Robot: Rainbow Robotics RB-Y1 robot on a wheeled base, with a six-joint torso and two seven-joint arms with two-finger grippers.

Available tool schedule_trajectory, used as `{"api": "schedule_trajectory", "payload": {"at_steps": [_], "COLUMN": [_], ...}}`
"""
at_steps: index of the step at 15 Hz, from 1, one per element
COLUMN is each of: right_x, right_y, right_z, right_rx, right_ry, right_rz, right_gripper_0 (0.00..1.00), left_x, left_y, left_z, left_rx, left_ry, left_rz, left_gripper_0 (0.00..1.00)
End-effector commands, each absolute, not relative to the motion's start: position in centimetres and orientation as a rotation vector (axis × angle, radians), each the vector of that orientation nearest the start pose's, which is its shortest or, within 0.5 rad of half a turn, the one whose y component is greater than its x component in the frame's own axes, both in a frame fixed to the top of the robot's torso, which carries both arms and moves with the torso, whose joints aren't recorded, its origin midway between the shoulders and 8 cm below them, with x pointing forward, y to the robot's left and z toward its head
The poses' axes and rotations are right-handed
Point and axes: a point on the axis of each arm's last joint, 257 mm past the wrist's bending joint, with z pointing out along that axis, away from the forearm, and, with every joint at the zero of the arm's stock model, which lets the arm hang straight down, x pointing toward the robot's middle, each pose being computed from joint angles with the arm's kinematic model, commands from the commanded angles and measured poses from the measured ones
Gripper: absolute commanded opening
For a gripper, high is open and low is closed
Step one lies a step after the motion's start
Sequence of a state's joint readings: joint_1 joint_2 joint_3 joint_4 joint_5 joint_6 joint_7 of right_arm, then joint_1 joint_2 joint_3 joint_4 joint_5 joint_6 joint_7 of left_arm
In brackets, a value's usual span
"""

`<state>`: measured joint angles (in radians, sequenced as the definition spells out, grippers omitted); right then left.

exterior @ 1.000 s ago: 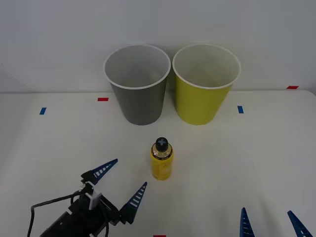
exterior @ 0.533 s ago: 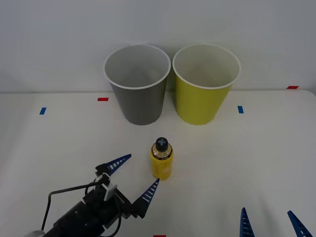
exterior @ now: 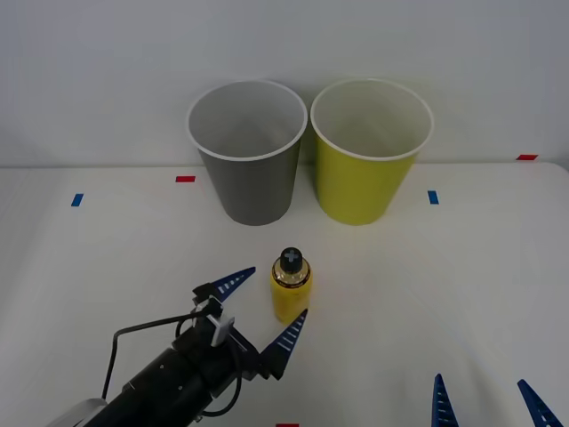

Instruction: Put cans in the gray bin and PET bottles in the light green bin.

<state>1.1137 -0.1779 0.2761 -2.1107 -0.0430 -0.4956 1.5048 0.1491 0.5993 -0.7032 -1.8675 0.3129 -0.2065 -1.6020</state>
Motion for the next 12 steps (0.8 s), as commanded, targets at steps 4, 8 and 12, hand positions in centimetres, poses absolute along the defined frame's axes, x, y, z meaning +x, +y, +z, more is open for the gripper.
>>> {"api": "schedule_trajectory", "payload": {"at_steps": [4, 8, 12], "right_x": [23.0, 23.0, 23.0], "right_y": [-24.0, -24.0, -24.0], "right_z": [-24.8, -24.8, -24.8], "right_rx": [0.101, 0.101, 0.101], "right_ry": [1.617, 1.617, 1.617], "right_rz": [0.021, 0.021, 0.021], "right_gripper_0": [1.0, 1.0, 1.0], "left_x": [38.4, 39.4, 39.6], "left_y": [1.6, 0.4, -0.4], "left_z": [-23.6, -22.9, -23.0], "left_rx": [0.643, 0.657, 0.656], "left_ry": [1.485, 1.487, 1.503], "left_rz": [-0.504, -0.506, -0.511], "left_gripper_0": [1.0, 1.0, 1.0]}}
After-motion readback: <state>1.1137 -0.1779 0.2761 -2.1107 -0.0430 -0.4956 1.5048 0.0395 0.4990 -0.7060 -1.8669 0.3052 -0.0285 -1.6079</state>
